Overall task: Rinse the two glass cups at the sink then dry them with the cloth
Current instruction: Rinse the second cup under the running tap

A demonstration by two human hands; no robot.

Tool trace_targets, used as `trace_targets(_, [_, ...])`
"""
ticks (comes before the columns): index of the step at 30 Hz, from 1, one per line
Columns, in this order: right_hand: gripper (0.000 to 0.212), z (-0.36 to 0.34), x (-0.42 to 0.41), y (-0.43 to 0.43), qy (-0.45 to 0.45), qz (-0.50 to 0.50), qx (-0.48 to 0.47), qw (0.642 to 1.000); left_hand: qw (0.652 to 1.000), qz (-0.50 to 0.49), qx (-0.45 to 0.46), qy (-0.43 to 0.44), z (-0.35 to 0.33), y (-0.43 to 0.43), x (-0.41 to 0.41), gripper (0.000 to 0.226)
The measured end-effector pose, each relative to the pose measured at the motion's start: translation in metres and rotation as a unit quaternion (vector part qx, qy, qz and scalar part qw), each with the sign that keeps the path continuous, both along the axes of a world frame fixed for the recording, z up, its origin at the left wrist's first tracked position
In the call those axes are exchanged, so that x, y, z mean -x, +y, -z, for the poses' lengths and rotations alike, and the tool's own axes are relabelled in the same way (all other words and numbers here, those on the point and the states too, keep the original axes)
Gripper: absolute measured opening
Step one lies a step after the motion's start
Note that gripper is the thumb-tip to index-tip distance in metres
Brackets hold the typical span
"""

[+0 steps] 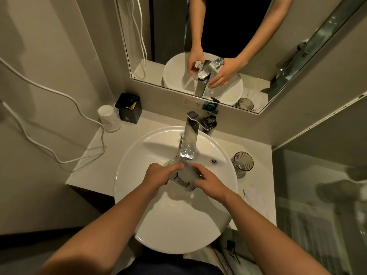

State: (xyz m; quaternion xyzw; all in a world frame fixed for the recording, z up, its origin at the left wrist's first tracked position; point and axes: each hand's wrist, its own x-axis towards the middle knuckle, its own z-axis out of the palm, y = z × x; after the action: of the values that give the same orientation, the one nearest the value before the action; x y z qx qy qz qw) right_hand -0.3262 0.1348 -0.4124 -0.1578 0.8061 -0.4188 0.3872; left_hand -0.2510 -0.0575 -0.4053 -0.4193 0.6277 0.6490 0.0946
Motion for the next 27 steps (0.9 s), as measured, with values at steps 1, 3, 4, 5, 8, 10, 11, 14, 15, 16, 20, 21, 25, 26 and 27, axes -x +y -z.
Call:
trace_targets(1, [0.081,0.001,-0.001,0.001,0.010,-0.014,-0.002,1.000,1.000,-0.004,-0.005,0.001,0.000,0.000,0.000,0.052])
trace_targets(3, [0.092,0.004,-0.004,0.001,0.040,-0.034,-0.018,0.998,1.000,-0.006,-0.024,-0.003,-0.001,0.001,0.001,0.050])
trace_targets(4, [0.095,0.005,-0.006,0.001,0.056,-0.035,-0.025,0.998,0.999,-0.006,-0.033,-0.005,-0.002,0.001,0.001,0.047])
trace_targets(5, [0.096,0.006,-0.006,0.001,0.068,-0.035,-0.026,0.997,0.999,-0.005,-0.043,-0.008,-0.002,0.001,0.002,0.043])
trace_targets(8, [0.087,0.005,-0.004,0.001,0.067,-0.024,-0.024,0.997,0.998,0.016,-0.066,-0.017,0.002,-0.003,0.003,0.037])
trace_targets(10, [0.081,0.004,-0.001,0.004,0.049,-0.007,-0.018,0.999,0.994,0.024,-0.103,-0.001,0.004,-0.007,0.001,0.035])
trace_targets(11, [0.078,0.003,0.000,0.005,0.040,0.002,-0.015,0.999,0.991,0.026,-0.129,0.016,0.005,-0.009,-0.001,0.029])
trace_targets(14, [0.065,-0.002,0.005,0.007,0.024,0.001,-0.015,1.000,0.982,0.036,-0.172,0.071,0.003,-0.011,-0.006,0.007])
trace_targets(15, [0.060,-0.004,0.006,0.006,0.022,-0.003,-0.014,1.000,0.980,0.039,-0.176,0.081,0.004,-0.012,-0.007,0.010])
trace_targets(16, [0.056,-0.005,0.008,0.006,0.015,-0.005,-0.011,1.000,0.979,0.049,-0.176,0.087,0.005,-0.012,-0.008,0.018])
trace_targets(20, [0.050,-0.011,0.012,0.008,0.009,-0.027,-0.018,0.999,0.978,0.096,-0.156,0.098,0.008,-0.011,-0.010,0.047])
trace_targets(21, [0.051,-0.012,0.011,0.009,0.009,-0.031,-0.023,0.999,0.979,0.089,-0.155,0.100,0.009,-0.010,-0.010,0.046])
trace_targets(25, [0.071,-0.015,0.005,0.005,0.048,-0.053,-0.033,0.997,0.985,0.031,-0.147,0.085,0.008,-0.003,-0.007,0.046])
trace_targets(26, [0.080,-0.015,0.003,0.003,0.070,-0.065,-0.041,0.995,0.986,0.024,-0.145,0.078,0.008,-0.002,-0.007,0.047])
trace_targets(27, [0.087,-0.015,0.000,0.002,0.097,-0.076,-0.055,0.991,0.987,0.018,-0.143,0.072,0.008,0.000,-0.007,0.053])
